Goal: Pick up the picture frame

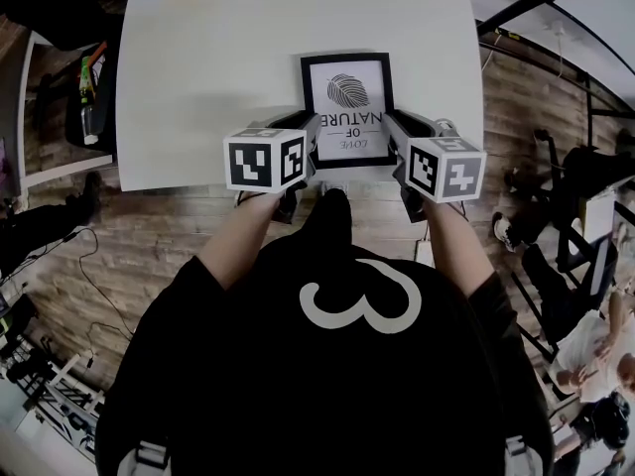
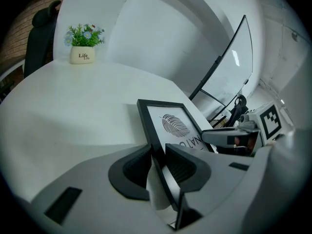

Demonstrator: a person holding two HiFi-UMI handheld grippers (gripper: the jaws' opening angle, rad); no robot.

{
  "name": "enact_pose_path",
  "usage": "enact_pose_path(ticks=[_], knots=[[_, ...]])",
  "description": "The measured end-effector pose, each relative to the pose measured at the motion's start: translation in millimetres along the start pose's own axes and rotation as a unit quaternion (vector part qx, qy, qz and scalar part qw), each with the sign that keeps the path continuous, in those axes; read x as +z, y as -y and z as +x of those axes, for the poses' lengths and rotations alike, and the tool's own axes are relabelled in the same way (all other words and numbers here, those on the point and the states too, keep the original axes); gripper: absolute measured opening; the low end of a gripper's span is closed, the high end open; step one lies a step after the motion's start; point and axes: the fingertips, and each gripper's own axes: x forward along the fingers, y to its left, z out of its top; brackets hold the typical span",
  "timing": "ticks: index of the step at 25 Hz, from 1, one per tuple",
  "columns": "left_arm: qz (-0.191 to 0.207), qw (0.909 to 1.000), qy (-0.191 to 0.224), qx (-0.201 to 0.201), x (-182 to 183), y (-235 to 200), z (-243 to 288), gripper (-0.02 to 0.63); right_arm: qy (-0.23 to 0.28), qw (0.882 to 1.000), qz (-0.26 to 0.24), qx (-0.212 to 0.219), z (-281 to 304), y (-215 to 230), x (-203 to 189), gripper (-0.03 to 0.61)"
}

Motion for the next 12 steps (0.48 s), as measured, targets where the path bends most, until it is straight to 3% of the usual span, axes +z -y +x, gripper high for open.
enact_pose_path(ticks=[7,12], knots=[[0.006,0.9999,0.011,-0.003,10,7,-24,0.101,0.018,1.0,0.001,0.005,-18,-14,10,0.092],[0.015,0.9992,0.036,-0.002,-3,16,-42,0.101,0.04,0.999,-0.001,0.006,-34,-27,-1,0.092]])
